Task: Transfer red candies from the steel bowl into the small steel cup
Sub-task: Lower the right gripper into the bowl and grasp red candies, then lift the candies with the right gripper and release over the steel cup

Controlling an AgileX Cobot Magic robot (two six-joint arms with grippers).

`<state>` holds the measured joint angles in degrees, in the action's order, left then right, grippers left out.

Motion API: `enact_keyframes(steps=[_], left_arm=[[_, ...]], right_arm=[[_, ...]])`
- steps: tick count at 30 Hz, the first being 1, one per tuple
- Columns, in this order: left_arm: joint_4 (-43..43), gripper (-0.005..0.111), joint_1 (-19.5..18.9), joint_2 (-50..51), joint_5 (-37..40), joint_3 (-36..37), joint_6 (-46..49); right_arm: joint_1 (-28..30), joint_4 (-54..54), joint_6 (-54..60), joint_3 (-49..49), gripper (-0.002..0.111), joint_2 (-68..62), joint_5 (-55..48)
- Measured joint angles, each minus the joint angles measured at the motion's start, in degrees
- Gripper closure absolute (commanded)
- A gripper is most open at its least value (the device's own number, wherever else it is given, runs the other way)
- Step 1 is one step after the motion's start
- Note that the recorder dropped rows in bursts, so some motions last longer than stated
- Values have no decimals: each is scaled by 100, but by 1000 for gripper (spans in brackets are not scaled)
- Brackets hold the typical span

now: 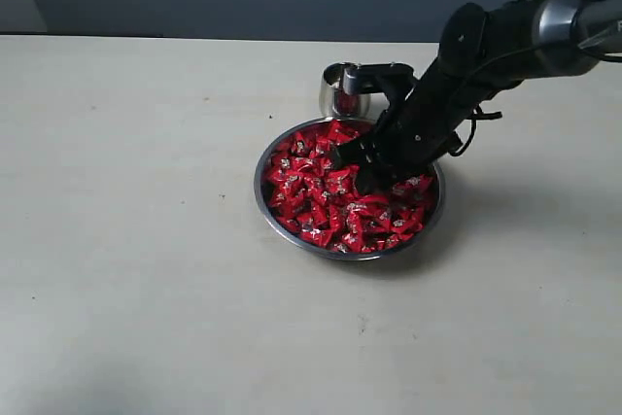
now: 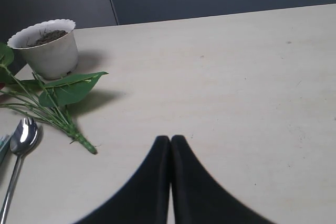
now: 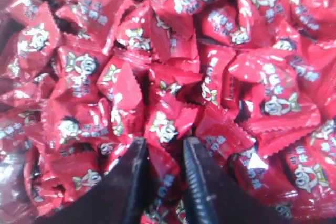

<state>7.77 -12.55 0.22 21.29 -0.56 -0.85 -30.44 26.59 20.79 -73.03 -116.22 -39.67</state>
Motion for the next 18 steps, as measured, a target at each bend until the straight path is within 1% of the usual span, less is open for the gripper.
enact_keyframes(steps=[5, 11, 14, 18], left_arm=[[0, 106, 0, 0, 0, 0, 0], [0, 106, 0, 0, 0, 0, 0], [0, 106, 0, 0, 0, 0, 0], [0, 106, 0, 0, 0, 0, 0]], right_arm=[[0, -229, 0, -268, 107, 478, -56], [0, -421, 0, -1144, 107, 719, -146], [40, -475, 0, -1691, 107, 517, -123], [220, -486, -36, -2498, 107, -76, -9]])
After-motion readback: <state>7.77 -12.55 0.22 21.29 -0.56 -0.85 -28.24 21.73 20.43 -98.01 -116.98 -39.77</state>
